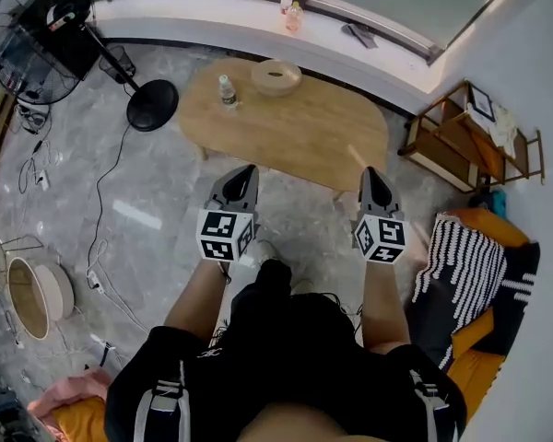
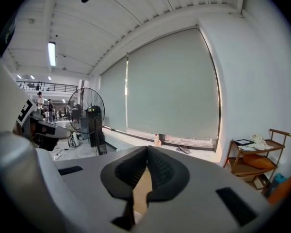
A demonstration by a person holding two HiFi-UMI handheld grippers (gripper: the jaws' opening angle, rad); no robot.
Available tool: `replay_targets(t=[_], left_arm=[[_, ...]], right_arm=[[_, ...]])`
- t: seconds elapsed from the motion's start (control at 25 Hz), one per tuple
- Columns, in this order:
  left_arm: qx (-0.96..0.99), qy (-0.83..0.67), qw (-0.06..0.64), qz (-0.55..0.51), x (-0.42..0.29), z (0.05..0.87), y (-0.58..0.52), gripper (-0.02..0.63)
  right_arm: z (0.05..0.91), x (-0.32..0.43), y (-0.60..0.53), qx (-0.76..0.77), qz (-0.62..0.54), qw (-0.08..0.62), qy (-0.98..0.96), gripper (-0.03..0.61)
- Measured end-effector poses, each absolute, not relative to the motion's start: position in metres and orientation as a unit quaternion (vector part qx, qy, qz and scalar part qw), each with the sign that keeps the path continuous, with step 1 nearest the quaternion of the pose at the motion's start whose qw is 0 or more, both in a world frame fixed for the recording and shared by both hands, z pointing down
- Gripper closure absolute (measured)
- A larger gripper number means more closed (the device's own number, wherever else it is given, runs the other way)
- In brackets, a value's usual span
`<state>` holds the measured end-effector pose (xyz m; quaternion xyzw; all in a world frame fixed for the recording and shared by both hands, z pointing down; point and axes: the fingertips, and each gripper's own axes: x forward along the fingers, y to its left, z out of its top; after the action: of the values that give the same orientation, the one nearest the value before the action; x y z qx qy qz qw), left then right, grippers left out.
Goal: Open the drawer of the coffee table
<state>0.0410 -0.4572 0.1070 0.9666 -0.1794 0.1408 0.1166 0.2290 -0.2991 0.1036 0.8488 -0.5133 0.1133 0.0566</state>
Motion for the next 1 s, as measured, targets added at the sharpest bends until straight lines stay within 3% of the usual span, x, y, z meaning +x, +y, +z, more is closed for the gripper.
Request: replay_targets(t=[0.76,1.0], left_arm=[[0.95,-0.208,0.109,0.207,-0.028,0.272,-0.335,0.594],[0.952,-0.205,0.084,0.211,-0.019,0.371,-0.351,0.594]], right_arm=[[0.269,0.178,-0.16,0.842,0.157,0.049,-0.514,0.561],[0.366,0.196,-0.154,0.85,0.145,0.033,-0.505,0.561]])
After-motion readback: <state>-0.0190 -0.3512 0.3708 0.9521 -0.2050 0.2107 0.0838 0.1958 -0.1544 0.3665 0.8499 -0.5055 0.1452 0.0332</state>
